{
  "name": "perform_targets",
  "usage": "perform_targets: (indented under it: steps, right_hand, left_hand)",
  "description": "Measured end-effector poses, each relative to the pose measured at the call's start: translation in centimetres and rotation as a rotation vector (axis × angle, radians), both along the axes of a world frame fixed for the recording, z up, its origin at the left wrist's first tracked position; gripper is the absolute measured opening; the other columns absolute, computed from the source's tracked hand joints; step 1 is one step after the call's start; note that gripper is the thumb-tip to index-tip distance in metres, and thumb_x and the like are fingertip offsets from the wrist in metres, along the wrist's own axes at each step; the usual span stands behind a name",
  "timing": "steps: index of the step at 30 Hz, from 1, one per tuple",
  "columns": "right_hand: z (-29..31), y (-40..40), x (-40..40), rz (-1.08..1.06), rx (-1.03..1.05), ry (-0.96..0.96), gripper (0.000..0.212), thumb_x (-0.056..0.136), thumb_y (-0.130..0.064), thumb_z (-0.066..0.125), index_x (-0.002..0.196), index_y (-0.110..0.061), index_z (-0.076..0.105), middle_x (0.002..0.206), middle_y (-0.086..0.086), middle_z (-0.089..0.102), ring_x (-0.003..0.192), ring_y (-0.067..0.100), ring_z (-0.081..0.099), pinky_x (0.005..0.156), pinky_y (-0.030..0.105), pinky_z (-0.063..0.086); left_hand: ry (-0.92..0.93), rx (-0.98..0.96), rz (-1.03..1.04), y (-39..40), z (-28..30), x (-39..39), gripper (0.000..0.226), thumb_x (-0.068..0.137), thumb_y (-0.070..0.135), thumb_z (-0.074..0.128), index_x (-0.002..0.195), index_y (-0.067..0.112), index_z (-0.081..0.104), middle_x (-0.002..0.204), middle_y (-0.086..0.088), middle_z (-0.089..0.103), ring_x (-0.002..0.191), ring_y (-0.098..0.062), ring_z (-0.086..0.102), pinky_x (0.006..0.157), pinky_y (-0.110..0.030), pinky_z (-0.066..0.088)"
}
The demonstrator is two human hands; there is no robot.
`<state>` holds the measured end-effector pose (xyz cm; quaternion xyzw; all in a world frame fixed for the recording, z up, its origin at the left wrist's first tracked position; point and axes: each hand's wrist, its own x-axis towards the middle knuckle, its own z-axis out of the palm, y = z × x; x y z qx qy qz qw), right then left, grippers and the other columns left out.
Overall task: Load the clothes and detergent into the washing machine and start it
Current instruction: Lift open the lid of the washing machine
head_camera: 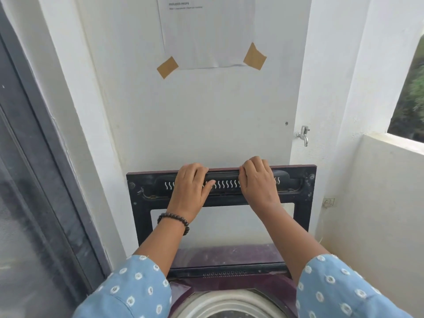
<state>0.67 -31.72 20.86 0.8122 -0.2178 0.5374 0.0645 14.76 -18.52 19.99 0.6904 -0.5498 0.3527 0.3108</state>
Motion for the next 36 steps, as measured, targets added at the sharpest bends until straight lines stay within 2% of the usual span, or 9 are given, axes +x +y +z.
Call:
perform_targets:
  steps: [2,4,7,9,13,19,26,33,36]
  right_hand:
    - [-0.1,-0.3,0.4,-0.006,0.004,0.015,0.03,0.095,-0.016,0.035,0.079,-0.004,0.057,0.08,0.01,0.055,0.069,0.028,0.05,0.067,0.04,0.049]
    - [-0.2,-0.7,0.6,-0.008,0.019,0.043,0.025,0.095,-0.012,0.042,0.08,-0.003,0.059,0.081,0.011,0.055,0.071,0.029,0.051,0.067,0.04,0.05]
    - [-0.3,-1.0,1.0,-0.008,0.056,0.07,0.009,0.09,-0.002,0.059,0.082,-0.001,0.062,0.082,0.012,0.057,0.072,0.031,0.054,0.066,0.04,0.05]
    - [-0.4,-1.1,1.2,-0.01,0.074,0.105,0.003,0.088,-0.001,0.062,0.086,-0.001,0.064,0.084,0.012,0.058,0.074,0.031,0.056,0.068,0.039,0.051]
    - [-0.7,-1.4,1.5,0.0,0.097,0.185,0.018,0.085,0.002,0.06,0.102,0.003,0.064,0.093,0.015,0.06,0.084,0.035,0.058,0.077,0.042,0.052]
    - [-1.2,-2.1,2.2,0.003,0.176,0.259,0.036,0.089,0.0,0.053,0.124,0.005,0.056,0.109,0.016,0.058,0.1,0.034,0.055,0.091,0.039,0.047]
    - [-1.9,-3.0,3.1,0.013,0.194,0.218,0.037,0.086,0.001,0.05,0.122,0.008,0.057,0.109,0.017,0.058,0.099,0.038,0.056,0.094,0.046,0.049]
    - [-2.4,-3.5,3.3,0.013,0.167,0.196,0.037,0.086,0.0,0.046,0.121,0.009,0.056,0.107,0.018,0.057,0.096,0.036,0.054,0.093,0.044,0.048]
    - [-2.9,-3.3,3.1,0.007,0.135,0.206,0.038,0.089,-0.002,0.046,0.124,0.009,0.053,0.114,0.019,0.056,0.108,0.033,0.05,0.1,0.049,0.044]
  left_hand:
    - [0.029,-0.043,0.011,-0.5,-0.2,0.1,0.027,0.09,0.024,0.065,0.107,0.003,0.064,0.106,-0.013,0.058,0.094,-0.028,0.058,0.088,-0.039,0.051]
    - [0.056,-0.043,0.016,-1.0,-0.2,0.5,0.028,0.087,0.021,0.071,0.108,0.003,0.066,0.104,-0.013,0.059,0.092,-0.029,0.059,0.085,-0.039,0.052]
    - [0.092,-0.029,0.018,-1.7,-0.2,1.0,0.028,0.086,0.019,0.074,0.108,0.003,0.067,0.099,-0.012,0.06,0.09,-0.03,0.059,0.082,-0.039,0.053]
    - [0.113,-0.024,0.025,-2.1,-0.2,1.1,0.028,0.086,0.018,0.074,0.107,0.002,0.067,0.098,-0.012,0.06,0.089,-0.031,0.059,0.08,-0.039,0.053]
    - [0.179,0.018,0.039,-2.8,-0.2,1.3,0.028,0.089,0.018,0.07,0.111,0.001,0.066,0.101,-0.013,0.06,0.097,-0.032,0.058,0.085,-0.04,0.052]
    - [0.199,0.042,0.037,-3.6,-0.5,1.7,0.03,0.092,0.013,0.066,0.118,-0.002,0.063,0.106,-0.016,0.06,0.102,-0.034,0.057,0.089,-0.043,0.052]
    - [0.171,0.011,0.033,-4.2,-1.1,2.1,0.032,0.09,0.009,0.067,0.12,-0.003,0.063,0.106,-0.015,0.063,0.106,-0.036,0.057,0.095,-0.045,0.052]
    - [0.174,0.005,0.035,-4.4,-1.5,2.4,0.032,0.092,0.011,0.064,0.121,-0.002,0.062,0.11,-0.015,0.062,0.107,-0.035,0.056,0.095,-0.044,0.051]
    - [0.089,0.038,0.081,-4.4,-1.8,2.3,0.038,0.091,0.016,0.065,0.124,-0.003,0.059,0.114,-0.017,0.061,0.109,-0.037,0.056,0.1,-0.05,0.049]
